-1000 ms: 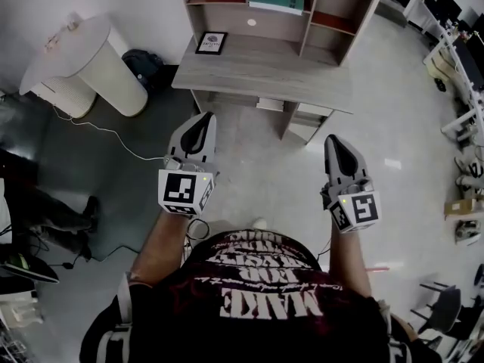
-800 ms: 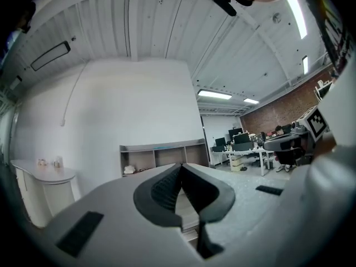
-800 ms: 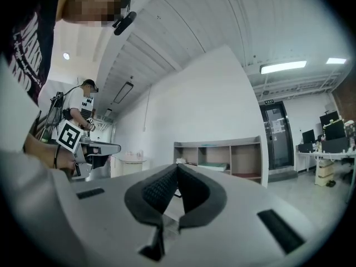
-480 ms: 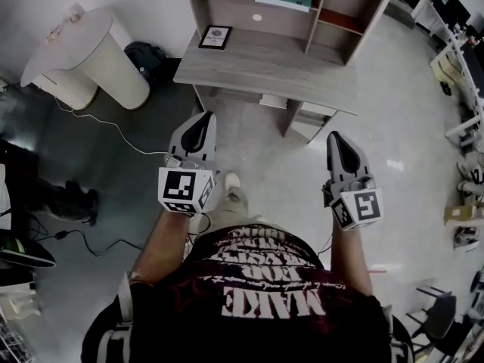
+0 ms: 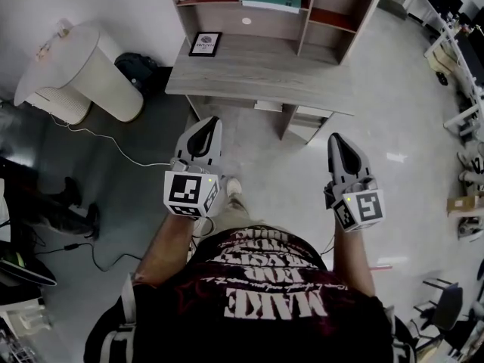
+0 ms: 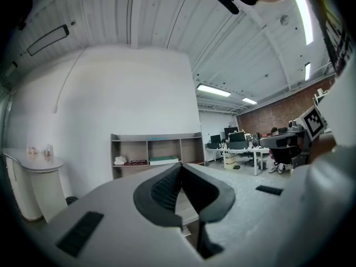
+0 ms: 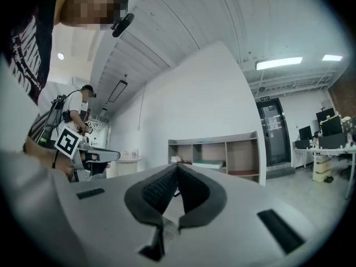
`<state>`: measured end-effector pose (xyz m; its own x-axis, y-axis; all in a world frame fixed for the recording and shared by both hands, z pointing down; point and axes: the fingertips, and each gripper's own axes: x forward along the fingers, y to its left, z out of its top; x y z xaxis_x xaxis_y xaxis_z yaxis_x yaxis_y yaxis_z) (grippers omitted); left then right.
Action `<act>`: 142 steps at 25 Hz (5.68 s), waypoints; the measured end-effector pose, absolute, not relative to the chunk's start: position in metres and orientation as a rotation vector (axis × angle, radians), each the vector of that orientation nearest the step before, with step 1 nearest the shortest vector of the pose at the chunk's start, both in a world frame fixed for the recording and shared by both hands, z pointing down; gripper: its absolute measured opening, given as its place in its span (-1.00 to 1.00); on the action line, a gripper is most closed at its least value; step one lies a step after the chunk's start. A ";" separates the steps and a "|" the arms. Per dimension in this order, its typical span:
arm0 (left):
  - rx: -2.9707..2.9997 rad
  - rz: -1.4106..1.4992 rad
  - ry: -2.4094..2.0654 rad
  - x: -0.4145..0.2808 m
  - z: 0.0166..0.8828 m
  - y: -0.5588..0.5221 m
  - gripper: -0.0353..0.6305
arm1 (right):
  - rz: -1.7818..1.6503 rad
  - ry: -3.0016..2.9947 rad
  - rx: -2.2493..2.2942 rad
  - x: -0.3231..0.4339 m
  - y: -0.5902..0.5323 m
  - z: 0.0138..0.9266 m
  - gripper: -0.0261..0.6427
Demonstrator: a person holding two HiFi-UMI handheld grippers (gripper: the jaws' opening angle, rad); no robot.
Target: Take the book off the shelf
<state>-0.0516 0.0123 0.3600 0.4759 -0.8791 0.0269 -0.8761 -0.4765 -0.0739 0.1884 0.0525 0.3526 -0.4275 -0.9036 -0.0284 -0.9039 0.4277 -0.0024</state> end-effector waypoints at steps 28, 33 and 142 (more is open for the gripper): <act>-2.734 -0.085 1.533 -0.074 0.366 -0.169 -0.88 | -0.015 2.720 -1.664 0.133 -0.115 0.350 -0.91; -2.766 -0.099 1.488 -0.075 0.365 -0.198 -0.88 | -0.043 2.719 -1.649 0.119 -0.141 0.350 -0.91; -2.657 -0.375 1.687 0.001 0.411 -0.517 -0.88 | -1.451 2.079 -0.923 0.230 -0.545 0.494 -0.25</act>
